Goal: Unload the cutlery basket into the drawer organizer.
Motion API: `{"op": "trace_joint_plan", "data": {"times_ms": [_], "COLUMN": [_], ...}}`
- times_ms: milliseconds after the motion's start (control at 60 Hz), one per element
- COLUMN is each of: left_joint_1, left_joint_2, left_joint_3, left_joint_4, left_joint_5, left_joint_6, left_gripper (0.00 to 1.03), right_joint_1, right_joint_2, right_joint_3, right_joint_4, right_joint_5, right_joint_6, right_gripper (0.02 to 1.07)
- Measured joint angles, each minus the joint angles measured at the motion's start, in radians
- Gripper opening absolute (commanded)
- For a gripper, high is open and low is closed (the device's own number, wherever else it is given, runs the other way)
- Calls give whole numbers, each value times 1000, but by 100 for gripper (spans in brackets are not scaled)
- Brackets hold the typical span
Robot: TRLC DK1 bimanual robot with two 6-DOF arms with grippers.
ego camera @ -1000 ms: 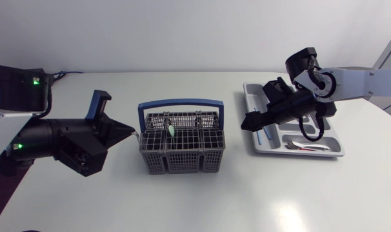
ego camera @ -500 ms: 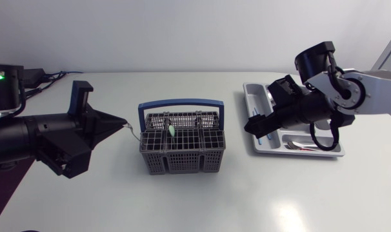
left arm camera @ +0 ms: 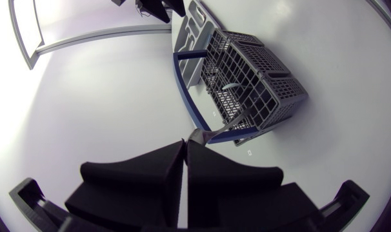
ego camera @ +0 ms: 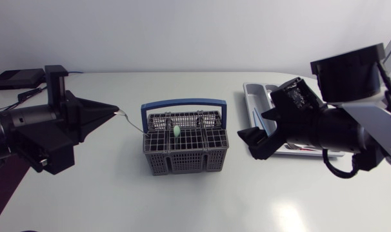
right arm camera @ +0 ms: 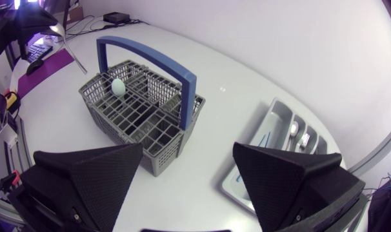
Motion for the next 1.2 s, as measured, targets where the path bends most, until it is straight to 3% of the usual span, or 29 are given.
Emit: {"op": "trace_joint_plan", "data": {"times_ms": [117, 183, 467, 700, 950, 1200], "left_joint_1": [2, -20, -293, -396, -418, -418], "left_joint_2": [2, 4, 89, 251, 378, 467], "left_joint_3": [7, 27, 124, 200, 331, 440], "left_joint_4": [-5, -21, -41, -26, -42, -186], "left_joint_5": [-6, -49, -281, -367, -356, -253], "left_joint_6": [-101, -187, -659, -1017, -1284, -1421], "left_gripper": [4, 3, 3, 3, 3, 3], "right_joint_1": [97, 157, 341, 436, 483, 491], "right_joint_2": [-71, -99, -160, -161, -145, -66], "right_joint_3": [-34, -59, -182, -229, -282, -294], "right_joint_4": [38, 68, 288, 451, 592, 711], "right_joint_5": [63, 111, 336, 404, 408, 397], "right_joint_6": [-5, -13, -112, -188, -281, -350], "right_gripper": [102, 102, 100, 96, 88, 73]}}
